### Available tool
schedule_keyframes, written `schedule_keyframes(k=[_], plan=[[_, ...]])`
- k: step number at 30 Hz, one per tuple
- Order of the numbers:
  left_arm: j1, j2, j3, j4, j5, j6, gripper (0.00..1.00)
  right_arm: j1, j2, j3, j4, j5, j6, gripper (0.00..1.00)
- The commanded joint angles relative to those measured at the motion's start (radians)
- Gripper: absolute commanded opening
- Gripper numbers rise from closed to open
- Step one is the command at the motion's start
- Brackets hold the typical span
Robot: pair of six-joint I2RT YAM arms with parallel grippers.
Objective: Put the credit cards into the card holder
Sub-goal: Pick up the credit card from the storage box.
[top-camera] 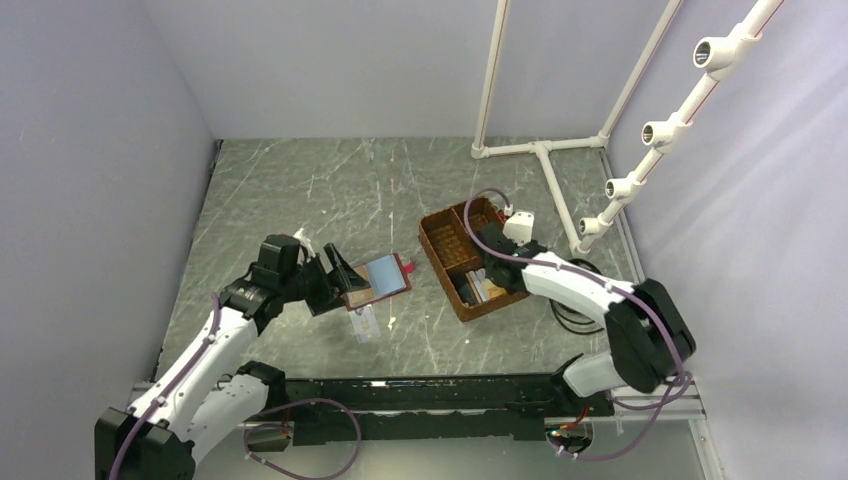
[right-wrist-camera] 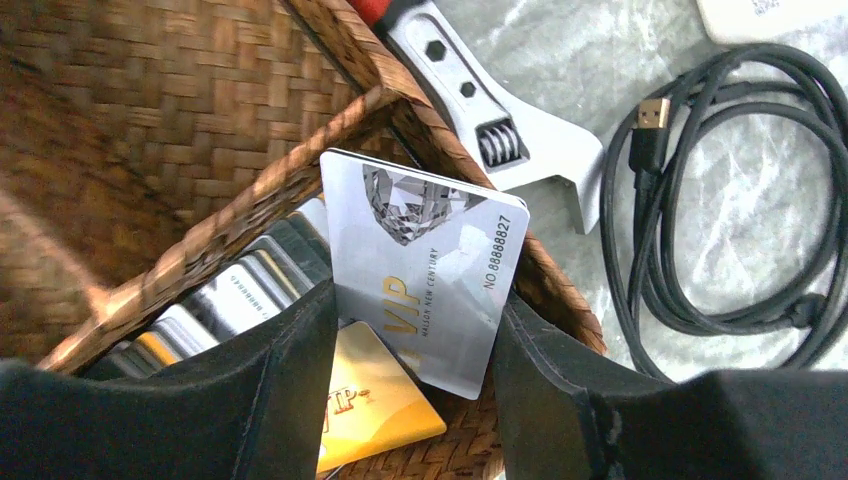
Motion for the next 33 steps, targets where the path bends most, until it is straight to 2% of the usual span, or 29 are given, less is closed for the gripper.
schedule_keyframes(k=[1,6,11,14,22,26,29,33], plan=[[0.001,0.076,0.057,0.158,0.120,0.032,0.85,-0.002,-0.132,-0.062,0.197,-0.075,-0.127,0.03],[-0.038,0.219,0.111,0.309,0.193,0.028,0.85,-0.019,-0.260,-0.151,0.354,-0.183,-0.223,0.00],[-0.119,0.395,0.225,0.421,0.204,0.052,0.85,-0.082,-0.389,-0.260,0.531,-0.344,-0.285,0.00],[-0.176,0.524,0.325,0.473,0.211,0.067,0.84,-0.117,-0.438,-0.310,0.619,-0.390,-0.297,0.00],[-0.267,0.765,0.529,0.510,0.233,0.099,0.77,-0.207,-0.383,-0.269,0.581,-0.588,-0.264,0.00],[-0.269,0.869,0.594,0.566,0.288,0.104,0.73,-0.218,-0.411,-0.325,0.662,-0.665,-0.277,0.00],[-0.269,0.950,0.655,0.580,0.329,0.102,0.66,-0.236,-0.409,-0.362,0.731,-0.766,-0.305,0.00],[-0.273,1.045,0.708,0.657,0.379,0.060,0.71,-0.261,-0.412,-0.423,0.842,-0.834,-0.311,0.00]])
